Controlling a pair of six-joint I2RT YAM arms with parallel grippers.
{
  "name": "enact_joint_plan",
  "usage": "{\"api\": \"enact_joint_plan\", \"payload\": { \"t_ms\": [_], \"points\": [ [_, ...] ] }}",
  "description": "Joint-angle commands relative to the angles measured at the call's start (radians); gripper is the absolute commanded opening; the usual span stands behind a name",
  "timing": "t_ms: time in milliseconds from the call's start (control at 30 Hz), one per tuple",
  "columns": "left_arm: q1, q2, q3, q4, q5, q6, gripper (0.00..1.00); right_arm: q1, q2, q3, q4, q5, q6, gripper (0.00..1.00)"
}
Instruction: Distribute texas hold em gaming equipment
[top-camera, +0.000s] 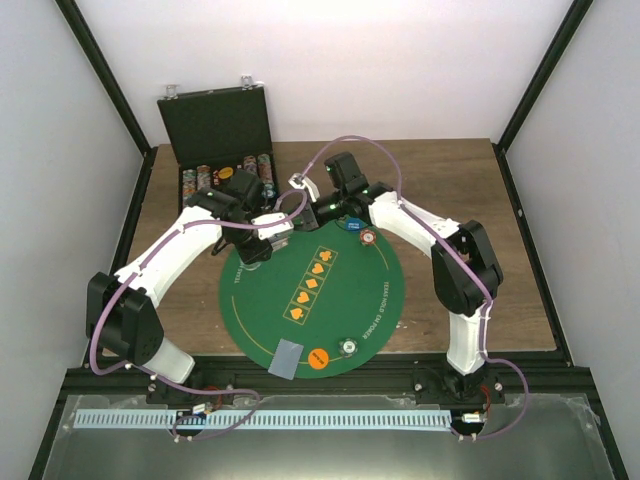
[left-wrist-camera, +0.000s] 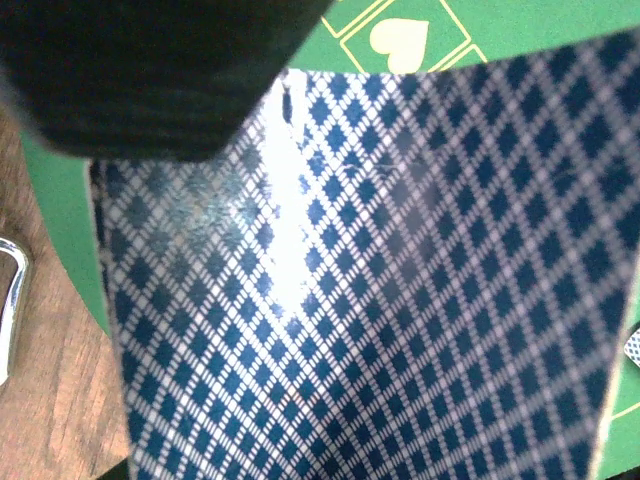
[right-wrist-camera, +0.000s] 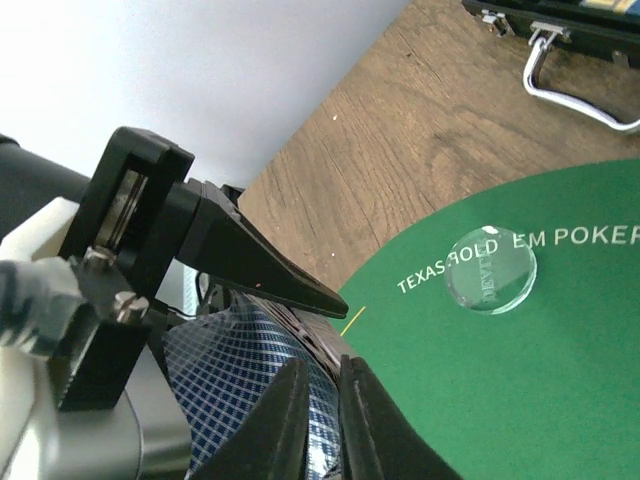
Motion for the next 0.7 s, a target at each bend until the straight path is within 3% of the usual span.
{"api": "enact_joint_plan", "payload": {
  "t_ms": [0,200,400,667],
  "points": [
    [0.002,-0.011,-0.005,0.010,0.005,0.009,0.40,-0.003,-0.030,0.002,-0.026,-0.001,-0.014,0.07],
    [0.002,-0.009,-0.002,0.012,0.003,0.009,0.40,-0.003,-0.008,-0.003,-0.012,-0.037,0.008,0.13],
    [0.002,-0.010,0.001,0.010,0.004,0.009,0.40,-0.003,0.010,-0.007,-0.006,-0.042,0.030,0.01],
    [0.002,-0.010,-0.012,0.014,0.003,0.011,0.40,-0.052,-0.049,-0.047,-0.012,-0.008,0.023,0.01]
  ]
}}
